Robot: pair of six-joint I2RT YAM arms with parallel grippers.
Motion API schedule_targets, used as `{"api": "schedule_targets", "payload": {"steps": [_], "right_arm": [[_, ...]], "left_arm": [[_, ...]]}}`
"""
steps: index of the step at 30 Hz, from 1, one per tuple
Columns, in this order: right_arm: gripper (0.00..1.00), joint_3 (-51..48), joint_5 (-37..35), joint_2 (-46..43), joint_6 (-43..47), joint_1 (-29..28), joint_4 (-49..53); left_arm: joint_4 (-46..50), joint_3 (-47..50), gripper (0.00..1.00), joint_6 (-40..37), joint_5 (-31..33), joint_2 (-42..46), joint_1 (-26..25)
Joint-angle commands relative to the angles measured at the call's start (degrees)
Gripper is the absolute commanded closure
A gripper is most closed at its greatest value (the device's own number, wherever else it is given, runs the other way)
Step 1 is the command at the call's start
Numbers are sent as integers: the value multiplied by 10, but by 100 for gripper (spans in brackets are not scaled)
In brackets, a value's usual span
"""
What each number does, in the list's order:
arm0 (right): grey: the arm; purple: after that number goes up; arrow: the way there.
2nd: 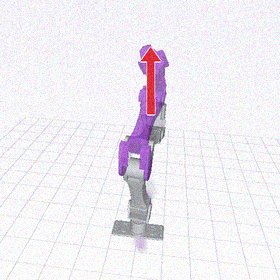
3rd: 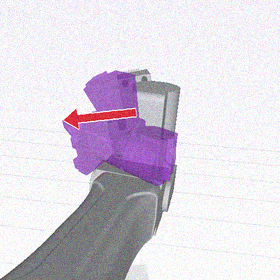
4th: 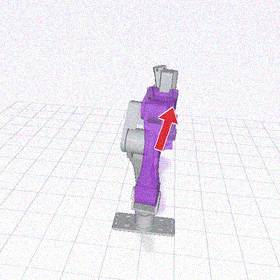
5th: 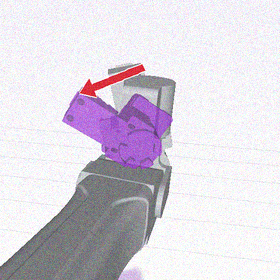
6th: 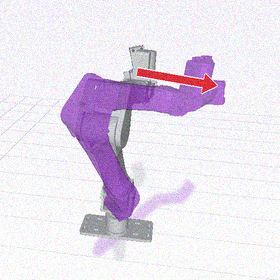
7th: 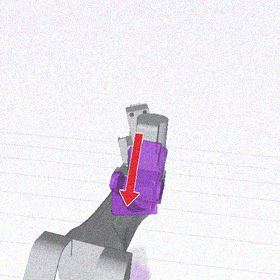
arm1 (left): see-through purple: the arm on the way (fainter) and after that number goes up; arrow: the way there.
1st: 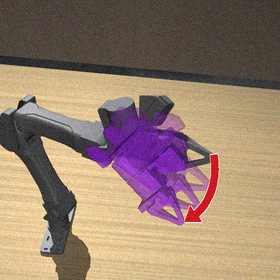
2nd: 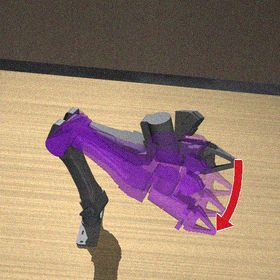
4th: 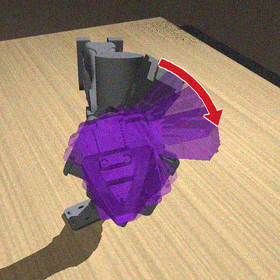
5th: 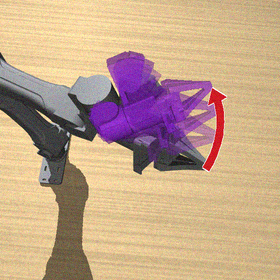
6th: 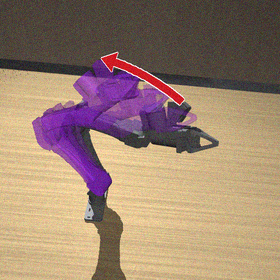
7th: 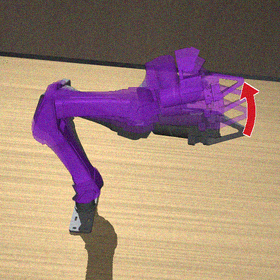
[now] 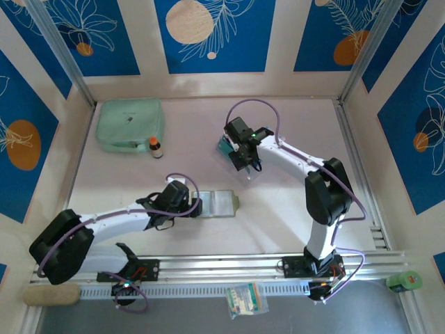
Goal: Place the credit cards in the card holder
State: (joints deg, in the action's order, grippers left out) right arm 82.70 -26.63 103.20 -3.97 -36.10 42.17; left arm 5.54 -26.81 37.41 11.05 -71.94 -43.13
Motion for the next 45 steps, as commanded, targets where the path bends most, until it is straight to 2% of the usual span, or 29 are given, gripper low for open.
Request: {"api": "schedule_targets", "payload": {"steps": [1,6,11,18,22,25,30,45], "right_arm": [[100,9,-2,-42,11,-9,-2],[100,12,31,-85,-21,-14,-3],[100,-45,127,-146,-120,-7,-50],[100,-250,313,-262,-319,30,-261],[100,-388,363,-304,-435,33,-425],[100,-464,363,-310,-488,23,-525],[100,-531,324,-307,-520,-5,-598],[100,-558,287,-211,-525,-68,-716]], "left_arm": [[21,-4,0,-3,7,21,4],[34,-22,0,-6,3,33,4],[50,-57,0,-25,1,11,5],[86,-99,0,-57,18,-33,4],[89,-104,0,-61,21,-51,4],[90,-104,0,-62,21,-61,4],[91,-100,0,-63,24,-68,5],[107,-81,0,-46,45,-69,5]]}}
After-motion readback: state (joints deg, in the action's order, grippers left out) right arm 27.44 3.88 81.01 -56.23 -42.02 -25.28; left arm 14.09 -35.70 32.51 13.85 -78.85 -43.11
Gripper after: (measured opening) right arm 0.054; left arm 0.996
